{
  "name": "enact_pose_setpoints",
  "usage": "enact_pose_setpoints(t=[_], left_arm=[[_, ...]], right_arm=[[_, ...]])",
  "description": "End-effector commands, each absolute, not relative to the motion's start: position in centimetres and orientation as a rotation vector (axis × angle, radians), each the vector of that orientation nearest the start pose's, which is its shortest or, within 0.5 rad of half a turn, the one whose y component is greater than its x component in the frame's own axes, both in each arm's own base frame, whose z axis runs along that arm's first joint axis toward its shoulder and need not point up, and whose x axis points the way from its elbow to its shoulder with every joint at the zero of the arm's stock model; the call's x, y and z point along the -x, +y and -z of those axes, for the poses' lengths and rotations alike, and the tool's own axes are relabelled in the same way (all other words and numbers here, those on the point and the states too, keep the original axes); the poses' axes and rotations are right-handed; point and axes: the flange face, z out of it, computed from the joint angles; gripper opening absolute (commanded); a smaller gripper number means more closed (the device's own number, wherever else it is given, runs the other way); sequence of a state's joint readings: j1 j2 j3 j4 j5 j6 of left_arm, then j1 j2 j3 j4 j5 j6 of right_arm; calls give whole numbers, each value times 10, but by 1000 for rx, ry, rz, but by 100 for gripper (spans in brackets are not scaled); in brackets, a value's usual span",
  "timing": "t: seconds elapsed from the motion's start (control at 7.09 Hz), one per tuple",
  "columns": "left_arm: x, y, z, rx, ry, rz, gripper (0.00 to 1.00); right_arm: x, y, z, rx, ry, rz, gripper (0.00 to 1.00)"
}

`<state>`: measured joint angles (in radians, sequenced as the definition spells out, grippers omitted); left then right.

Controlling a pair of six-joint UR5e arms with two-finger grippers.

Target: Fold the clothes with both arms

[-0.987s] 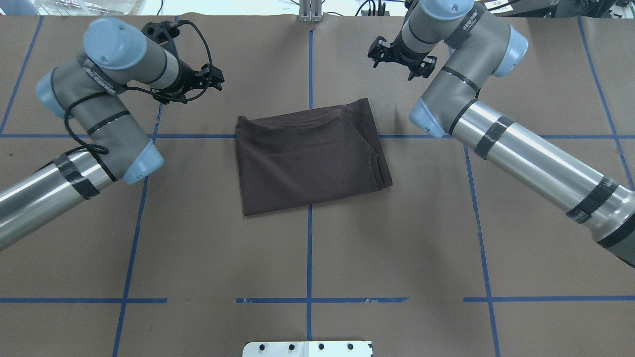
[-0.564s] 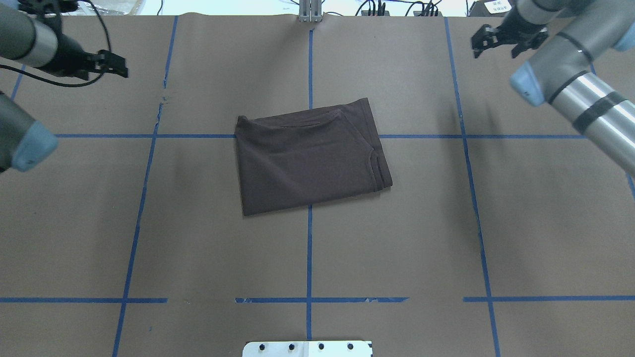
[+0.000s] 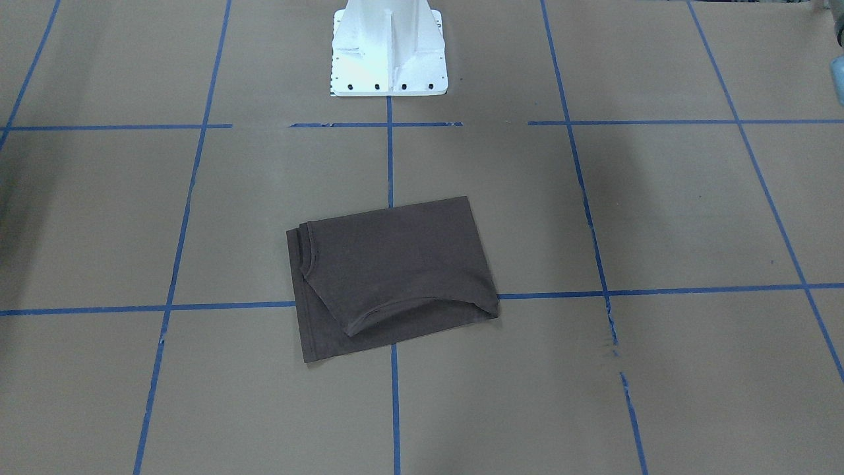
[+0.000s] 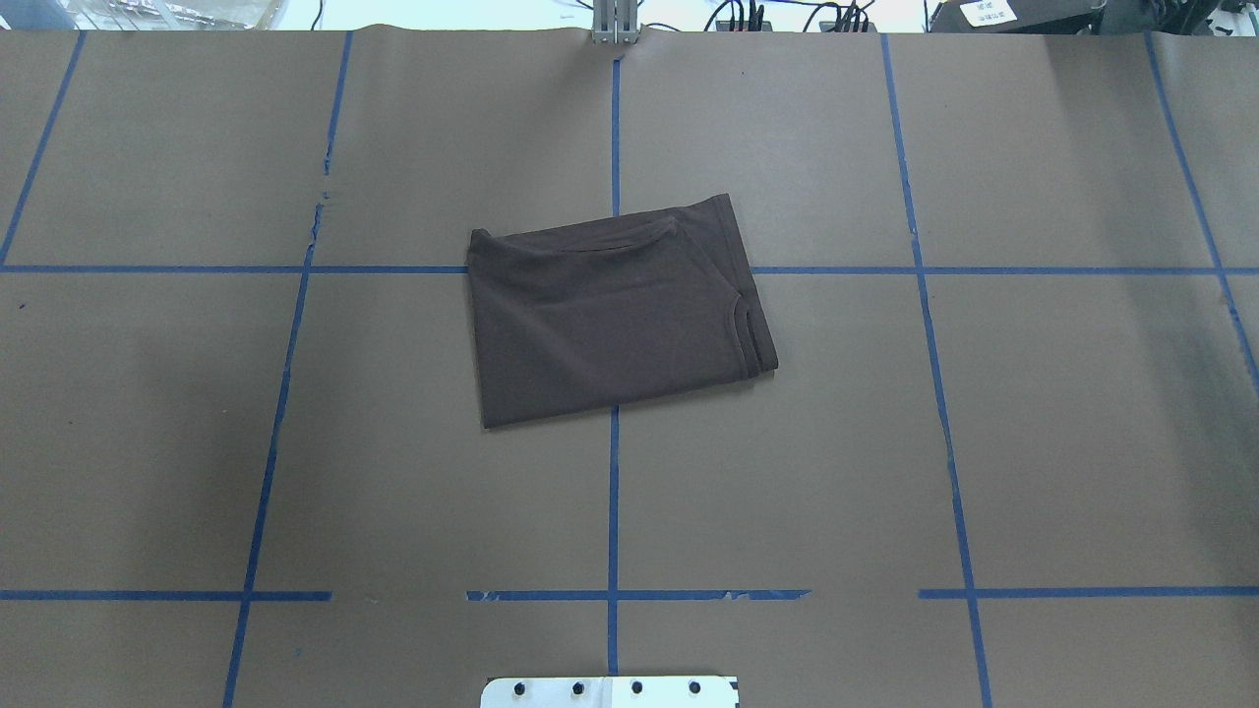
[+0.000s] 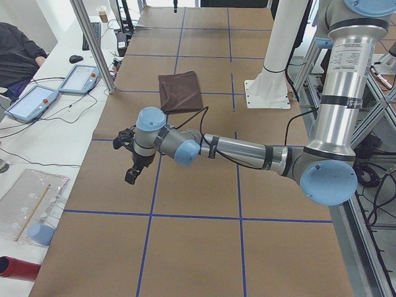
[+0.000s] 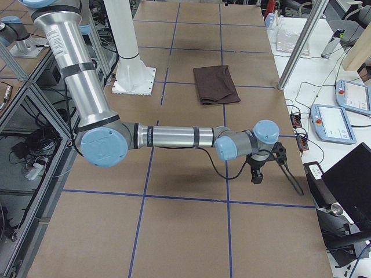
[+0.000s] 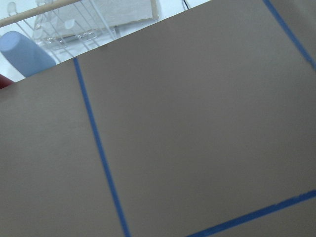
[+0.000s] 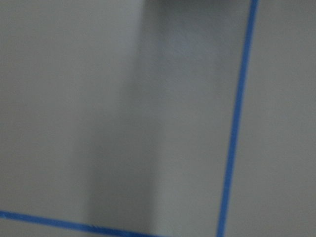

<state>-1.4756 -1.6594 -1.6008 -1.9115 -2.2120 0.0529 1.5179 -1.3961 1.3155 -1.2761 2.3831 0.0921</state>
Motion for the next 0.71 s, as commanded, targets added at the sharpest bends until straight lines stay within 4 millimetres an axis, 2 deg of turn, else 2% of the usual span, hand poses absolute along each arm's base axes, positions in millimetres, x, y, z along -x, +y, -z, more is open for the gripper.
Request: enact_pose_setpoints(t=[0.0, 0.14, 0.28, 0.42, 0.56], left_arm=[[38, -534, -614, -393, 631, -265, 100], [37, -531, -623, -366, 633, -246, 100], [38, -529, -623, -345, 635, -237, 100], [36, -531, -625, -276, 642, -218, 100], [36, -529, -626, -236, 649, -207, 100]], right_arm=[[-45, -522, -681, -128, -830, 25, 100], [-55, -515, -663, -169, -829, 18, 100], [-56, -500, -645, -181, -827, 22, 100], [-56, -497, -624, -130, -828, 0, 100], [-56, -496, -592, -81, -826, -20, 100]])
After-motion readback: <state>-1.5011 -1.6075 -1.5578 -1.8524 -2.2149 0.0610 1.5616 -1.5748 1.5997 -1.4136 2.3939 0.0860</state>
